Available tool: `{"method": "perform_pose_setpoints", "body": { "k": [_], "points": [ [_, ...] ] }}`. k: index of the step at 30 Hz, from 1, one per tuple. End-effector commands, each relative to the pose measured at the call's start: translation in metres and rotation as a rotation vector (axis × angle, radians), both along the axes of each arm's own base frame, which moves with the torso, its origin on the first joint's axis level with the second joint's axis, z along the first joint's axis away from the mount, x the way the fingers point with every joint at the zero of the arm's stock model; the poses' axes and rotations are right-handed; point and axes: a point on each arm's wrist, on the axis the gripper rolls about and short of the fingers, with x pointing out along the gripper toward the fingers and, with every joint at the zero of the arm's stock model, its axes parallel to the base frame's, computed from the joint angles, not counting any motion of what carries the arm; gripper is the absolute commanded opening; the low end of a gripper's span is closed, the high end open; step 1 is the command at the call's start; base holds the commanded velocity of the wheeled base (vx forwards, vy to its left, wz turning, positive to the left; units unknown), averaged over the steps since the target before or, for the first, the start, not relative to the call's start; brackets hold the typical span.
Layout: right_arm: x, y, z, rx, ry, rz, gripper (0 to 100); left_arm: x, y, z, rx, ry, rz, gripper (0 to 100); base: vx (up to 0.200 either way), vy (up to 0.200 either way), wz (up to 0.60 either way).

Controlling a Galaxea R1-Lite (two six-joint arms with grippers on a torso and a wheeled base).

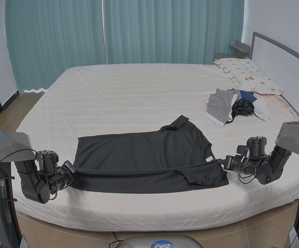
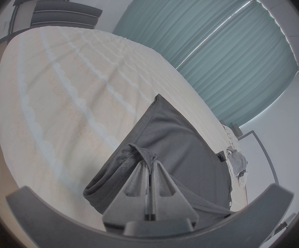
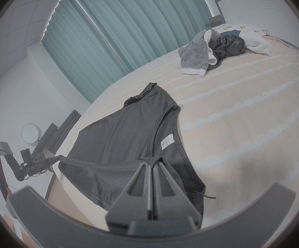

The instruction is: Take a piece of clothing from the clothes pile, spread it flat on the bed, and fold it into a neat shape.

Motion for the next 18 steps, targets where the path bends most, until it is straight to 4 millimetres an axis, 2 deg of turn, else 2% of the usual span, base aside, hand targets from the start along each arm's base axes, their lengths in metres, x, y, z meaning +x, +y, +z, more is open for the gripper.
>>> {"method": "perform_pose_setpoints", "body": {
  "k": [1,16,17,18],
  "points": [
    [0.0039,0.0005,-0.0045,0.015,0.008,-0.008,0,0.0042,0.0006,-0.0036,-0.017,-0.001,0.014,0,0.000,0.000,0.00],
    [0.0074,0.0013,-0.0125,0.035,0.029,-0.020,0,0.0090,0.0017,-0.0112,-0.037,0.007,0.024,0,0.000,0.000,0.00],
    [0.0080,0.0014,-0.0126,0.035,0.028,-0.020,0,0.0093,0.0017,-0.0115,-0.038,0.008,0.025,100,0.000,0.000,0.00],
    [0.0080,0.0014,-0.0126,0.035,0.028,-0.020,0,0.0097,0.0017,-0.0113,-0.038,0.006,0.025,100,0.000,0.000,0.00]
  ]
}}
